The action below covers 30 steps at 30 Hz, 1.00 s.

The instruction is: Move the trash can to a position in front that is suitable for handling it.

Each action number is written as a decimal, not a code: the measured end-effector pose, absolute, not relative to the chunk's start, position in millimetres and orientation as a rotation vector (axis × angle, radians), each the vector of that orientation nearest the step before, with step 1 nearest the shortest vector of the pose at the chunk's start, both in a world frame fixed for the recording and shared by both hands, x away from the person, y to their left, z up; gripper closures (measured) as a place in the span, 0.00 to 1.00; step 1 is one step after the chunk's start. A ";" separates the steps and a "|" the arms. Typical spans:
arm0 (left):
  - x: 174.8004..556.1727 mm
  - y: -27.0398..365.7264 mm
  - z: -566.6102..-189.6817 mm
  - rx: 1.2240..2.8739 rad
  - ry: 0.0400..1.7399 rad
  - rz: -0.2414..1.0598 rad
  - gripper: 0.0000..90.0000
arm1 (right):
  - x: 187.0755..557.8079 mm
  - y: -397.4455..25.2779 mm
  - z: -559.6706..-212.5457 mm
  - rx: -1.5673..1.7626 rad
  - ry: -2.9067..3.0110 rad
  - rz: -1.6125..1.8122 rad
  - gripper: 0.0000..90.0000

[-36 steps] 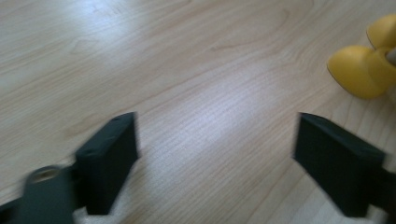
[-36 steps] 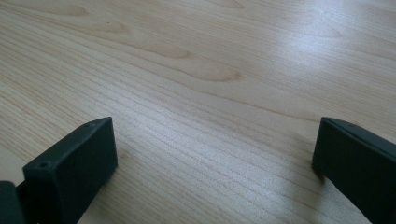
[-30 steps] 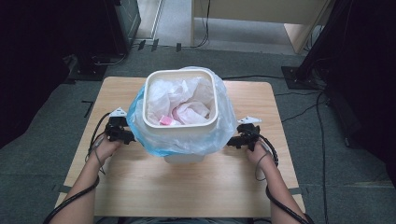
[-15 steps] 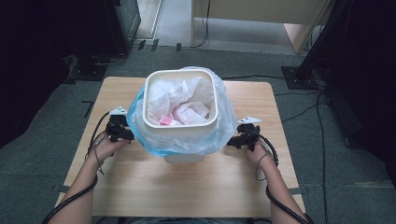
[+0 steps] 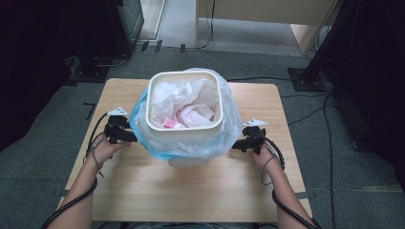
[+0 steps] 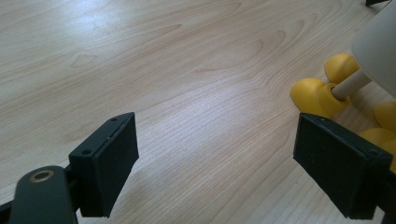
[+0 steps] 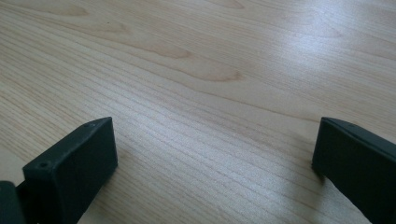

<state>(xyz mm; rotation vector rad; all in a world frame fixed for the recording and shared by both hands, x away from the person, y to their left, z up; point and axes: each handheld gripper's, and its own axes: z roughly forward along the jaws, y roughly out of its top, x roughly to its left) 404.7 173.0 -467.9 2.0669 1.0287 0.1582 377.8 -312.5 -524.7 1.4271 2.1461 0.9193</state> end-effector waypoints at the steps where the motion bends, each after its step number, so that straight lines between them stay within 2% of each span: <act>1: 404.5 173.0 -466.9 2.073 1.023 0.160 0.15 | 377.8 -312.5 -524.7 1.427 2.146 0.919 0.00; 5: 403.4 171.9 -465.3 2.091 1.010 0.193 0.15 | 377.8 -312.5 -524.7 1.427 2.146 0.919 0.00; 30: 398.5 170.2 -440.8 2.092 0.991 0.165 0.15 | 377.8 -312.6 -524.7 1.427 2.146 0.919 0.00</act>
